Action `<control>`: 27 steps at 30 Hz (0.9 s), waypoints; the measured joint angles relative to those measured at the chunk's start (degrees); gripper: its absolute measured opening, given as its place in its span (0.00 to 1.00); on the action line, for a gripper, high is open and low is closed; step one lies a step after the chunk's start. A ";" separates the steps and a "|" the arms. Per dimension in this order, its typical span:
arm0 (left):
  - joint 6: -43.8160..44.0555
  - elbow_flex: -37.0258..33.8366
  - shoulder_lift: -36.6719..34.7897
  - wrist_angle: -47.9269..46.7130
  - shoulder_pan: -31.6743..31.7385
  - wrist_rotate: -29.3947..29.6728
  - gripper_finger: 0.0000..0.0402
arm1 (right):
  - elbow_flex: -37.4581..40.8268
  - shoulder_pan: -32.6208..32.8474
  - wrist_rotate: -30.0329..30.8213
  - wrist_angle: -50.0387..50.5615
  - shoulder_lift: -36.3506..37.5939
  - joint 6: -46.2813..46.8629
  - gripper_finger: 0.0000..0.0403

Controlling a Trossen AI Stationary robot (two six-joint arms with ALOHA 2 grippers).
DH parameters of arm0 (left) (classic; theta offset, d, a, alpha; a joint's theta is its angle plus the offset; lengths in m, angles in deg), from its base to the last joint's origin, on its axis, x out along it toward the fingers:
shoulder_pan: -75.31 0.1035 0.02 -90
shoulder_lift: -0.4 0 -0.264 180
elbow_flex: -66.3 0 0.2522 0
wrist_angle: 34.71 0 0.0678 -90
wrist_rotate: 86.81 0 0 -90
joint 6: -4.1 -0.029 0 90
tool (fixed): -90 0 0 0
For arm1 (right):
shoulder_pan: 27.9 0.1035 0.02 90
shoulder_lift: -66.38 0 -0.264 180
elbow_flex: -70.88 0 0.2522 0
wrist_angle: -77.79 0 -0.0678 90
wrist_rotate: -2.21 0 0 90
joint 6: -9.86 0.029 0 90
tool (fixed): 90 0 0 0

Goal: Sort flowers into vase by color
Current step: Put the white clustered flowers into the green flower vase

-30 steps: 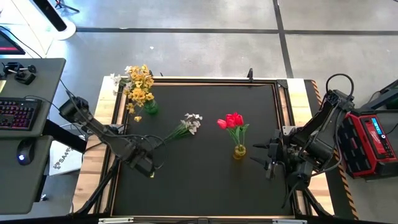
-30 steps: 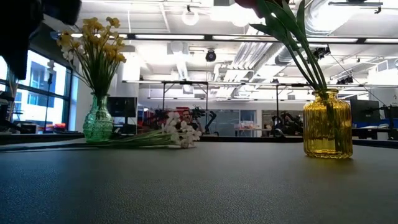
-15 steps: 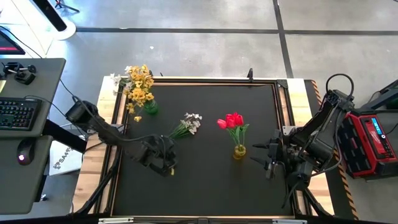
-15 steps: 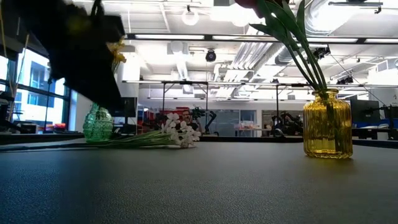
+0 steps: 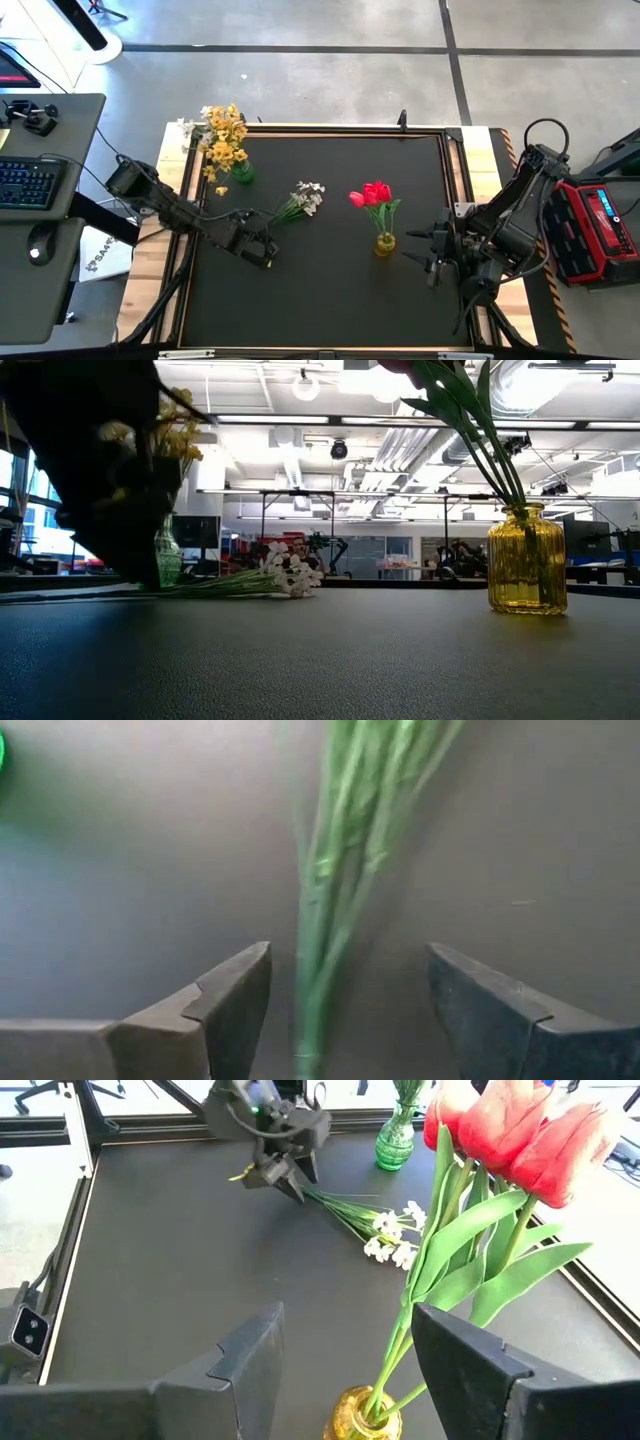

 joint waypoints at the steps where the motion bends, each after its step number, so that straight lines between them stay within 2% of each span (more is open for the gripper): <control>1: -0.87 -0.44 0.00 -0.04 0.90 -1.06 0.62 | 0.00 0.00 0.00 0.00 0.00 0.00 0.51; 4: -3.62 -0.90 0.00 0.32 2.99 -2.63 0.58 | 0.00 0.00 0.00 0.00 0.00 0.06 0.51; 8: -6.91 -0.84 -0.11 0.75 5.36 -5.57 0.48 | 0.00 0.00 0.02 0.00 0.00 0.37 0.51; 13: -9.50 -0.66 -0.24 1.31 7.59 -9.48 0.30 | 0.00 0.00 0.02 -0.02 0.00 0.81 0.51; 19: -12.15 -0.77 -0.20 2.83 8.57 -10.42 0.05 | 0.00 0.00 0.02 -0.02 0.00 0.81 0.51; 21: -12.60 -0.79 -0.26 3.26 8.54 -9.74 0.02 | 0.00 0.00 0.02 -0.02 0.00 0.81 0.51; 24: -12.68 -1.05 -1.40 3.35 8.51 -8.45 0.02 | 0.00 0.00 0.00 -0.02 0.00 0.81 0.51; 27: -12.89 -1.14 -4.63 4.32 7.54 -4.80 0.01 | 0.00 0.00 -0.11 -0.05 0.00 0.81 0.51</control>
